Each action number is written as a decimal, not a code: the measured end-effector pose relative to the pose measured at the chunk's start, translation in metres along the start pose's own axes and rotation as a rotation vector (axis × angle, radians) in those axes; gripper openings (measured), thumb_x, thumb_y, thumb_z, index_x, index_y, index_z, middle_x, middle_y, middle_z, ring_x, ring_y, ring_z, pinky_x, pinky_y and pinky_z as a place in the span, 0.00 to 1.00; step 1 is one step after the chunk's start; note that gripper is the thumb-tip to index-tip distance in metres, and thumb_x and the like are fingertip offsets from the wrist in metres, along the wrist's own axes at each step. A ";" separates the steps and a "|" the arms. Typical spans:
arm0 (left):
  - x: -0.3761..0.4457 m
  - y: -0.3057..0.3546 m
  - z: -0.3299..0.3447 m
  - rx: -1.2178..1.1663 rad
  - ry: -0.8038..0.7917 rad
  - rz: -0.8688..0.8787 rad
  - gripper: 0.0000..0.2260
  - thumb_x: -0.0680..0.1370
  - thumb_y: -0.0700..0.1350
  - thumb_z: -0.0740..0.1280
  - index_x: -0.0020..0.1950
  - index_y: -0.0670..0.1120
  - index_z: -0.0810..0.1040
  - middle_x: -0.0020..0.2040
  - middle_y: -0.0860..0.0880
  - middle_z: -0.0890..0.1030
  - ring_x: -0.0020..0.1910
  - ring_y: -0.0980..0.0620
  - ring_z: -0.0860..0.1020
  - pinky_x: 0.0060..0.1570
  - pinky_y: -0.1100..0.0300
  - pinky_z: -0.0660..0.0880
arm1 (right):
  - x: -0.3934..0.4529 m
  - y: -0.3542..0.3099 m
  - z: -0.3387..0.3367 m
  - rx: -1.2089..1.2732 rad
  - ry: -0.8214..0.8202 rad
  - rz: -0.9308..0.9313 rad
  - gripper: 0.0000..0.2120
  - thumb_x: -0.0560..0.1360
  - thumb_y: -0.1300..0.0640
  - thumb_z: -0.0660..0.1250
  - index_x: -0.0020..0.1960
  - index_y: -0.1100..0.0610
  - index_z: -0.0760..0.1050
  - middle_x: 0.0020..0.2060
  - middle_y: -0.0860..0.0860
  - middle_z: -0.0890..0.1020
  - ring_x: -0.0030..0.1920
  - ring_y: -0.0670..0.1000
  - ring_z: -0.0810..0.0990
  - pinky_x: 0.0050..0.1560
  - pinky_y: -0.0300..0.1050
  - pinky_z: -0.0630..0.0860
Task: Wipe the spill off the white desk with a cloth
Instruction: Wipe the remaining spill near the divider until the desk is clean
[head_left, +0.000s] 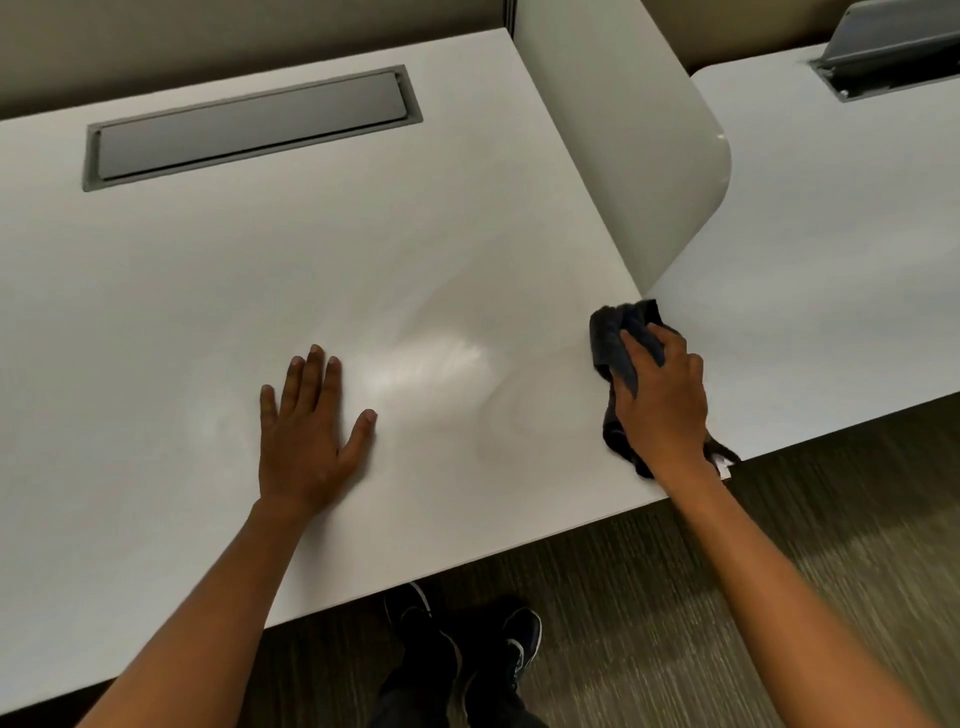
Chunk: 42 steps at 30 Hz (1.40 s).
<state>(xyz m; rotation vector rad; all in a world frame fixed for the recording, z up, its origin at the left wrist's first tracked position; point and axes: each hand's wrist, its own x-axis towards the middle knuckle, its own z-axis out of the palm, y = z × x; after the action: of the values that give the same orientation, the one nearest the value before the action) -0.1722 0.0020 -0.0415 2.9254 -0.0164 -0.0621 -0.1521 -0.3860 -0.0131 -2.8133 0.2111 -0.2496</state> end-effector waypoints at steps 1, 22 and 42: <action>0.000 0.000 0.001 0.004 0.003 0.001 0.35 0.80 0.65 0.49 0.82 0.49 0.50 0.83 0.51 0.46 0.82 0.51 0.44 0.78 0.40 0.46 | 0.014 -0.005 0.004 0.001 0.008 -0.004 0.20 0.78 0.57 0.66 0.70 0.52 0.72 0.69 0.57 0.69 0.55 0.63 0.71 0.46 0.52 0.75; 0.003 -0.002 -0.003 -0.042 -0.028 -0.001 0.32 0.80 0.60 0.47 0.82 0.50 0.50 0.83 0.52 0.45 0.81 0.52 0.43 0.79 0.42 0.43 | -0.102 -0.141 0.020 0.152 -0.339 -0.485 0.29 0.65 0.62 0.75 0.66 0.53 0.76 0.67 0.58 0.75 0.48 0.61 0.78 0.39 0.48 0.76; 0.001 -0.002 -0.003 -0.044 -0.024 -0.004 0.32 0.80 0.59 0.47 0.82 0.49 0.50 0.83 0.51 0.46 0.81 0.52 0.43 0.79 0.42 0.43 | -0.079 -0.122 0.023 0.123 -0.242 -0.434 0.30 0.66 0.69 0.71 0.67 0.56 0.76 0.68 0.61 0.73 0.51 0.65 0.76 0.41 0.55 0.78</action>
<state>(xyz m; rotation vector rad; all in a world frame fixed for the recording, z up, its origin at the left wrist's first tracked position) -0.1707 0.0042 -0.0390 2.8806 -0.0122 -0.0965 -0.2098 -0.2511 -0.0079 -2.7031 -0.4569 -0.0128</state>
